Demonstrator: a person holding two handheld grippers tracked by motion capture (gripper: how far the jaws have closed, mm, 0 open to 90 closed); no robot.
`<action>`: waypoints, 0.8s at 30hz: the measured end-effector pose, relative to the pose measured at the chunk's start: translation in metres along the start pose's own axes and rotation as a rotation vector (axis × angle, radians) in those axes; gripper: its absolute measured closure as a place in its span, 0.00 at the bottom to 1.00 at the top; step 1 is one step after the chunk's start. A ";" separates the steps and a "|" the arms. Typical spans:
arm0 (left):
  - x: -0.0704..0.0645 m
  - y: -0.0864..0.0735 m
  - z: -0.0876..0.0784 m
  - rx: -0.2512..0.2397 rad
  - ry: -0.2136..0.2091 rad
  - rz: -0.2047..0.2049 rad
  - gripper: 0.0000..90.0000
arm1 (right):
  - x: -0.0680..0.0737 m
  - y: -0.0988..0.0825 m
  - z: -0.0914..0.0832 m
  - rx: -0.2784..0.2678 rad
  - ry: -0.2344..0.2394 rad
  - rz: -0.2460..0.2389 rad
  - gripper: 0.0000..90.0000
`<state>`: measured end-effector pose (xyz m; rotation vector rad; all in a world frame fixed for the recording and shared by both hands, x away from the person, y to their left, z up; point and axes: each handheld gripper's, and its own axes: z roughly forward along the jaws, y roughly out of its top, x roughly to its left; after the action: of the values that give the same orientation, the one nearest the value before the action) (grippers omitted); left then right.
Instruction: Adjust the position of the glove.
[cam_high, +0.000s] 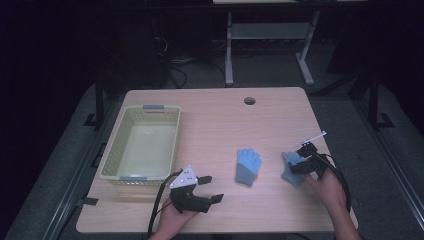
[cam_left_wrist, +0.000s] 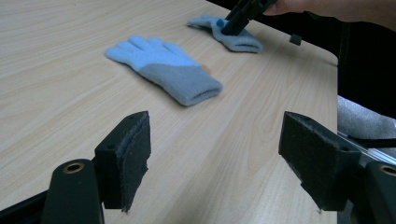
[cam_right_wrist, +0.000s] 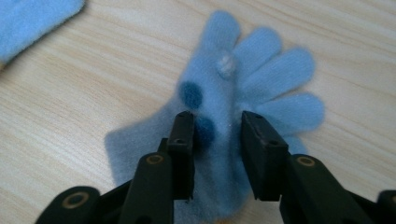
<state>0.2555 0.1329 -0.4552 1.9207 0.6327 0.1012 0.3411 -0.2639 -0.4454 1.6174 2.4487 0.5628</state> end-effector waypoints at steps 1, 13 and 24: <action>0.000 0.000 0.000 0.000 0.000 -0.001 0.27 | 0.000 0.000 0.000 0.001 0.001 0.001 0.76; 0.001 0.000 -0.001 0.000 0.003 0.002 0.27 | 0.000 -0.001 -0.007 -0.011 0.037 0.025 0.87; 0.000 0.000 -0.002 -0.005 0.008 -0.004 0.27 | 0.016 0.010 -0.037 -0.085 0.050 -0.021 0.88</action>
<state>0.2547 0.1340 -0.4540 1.9147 0.6410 0.1076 0.3315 -0.2541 -0.4065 1.5621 2.4373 0.7026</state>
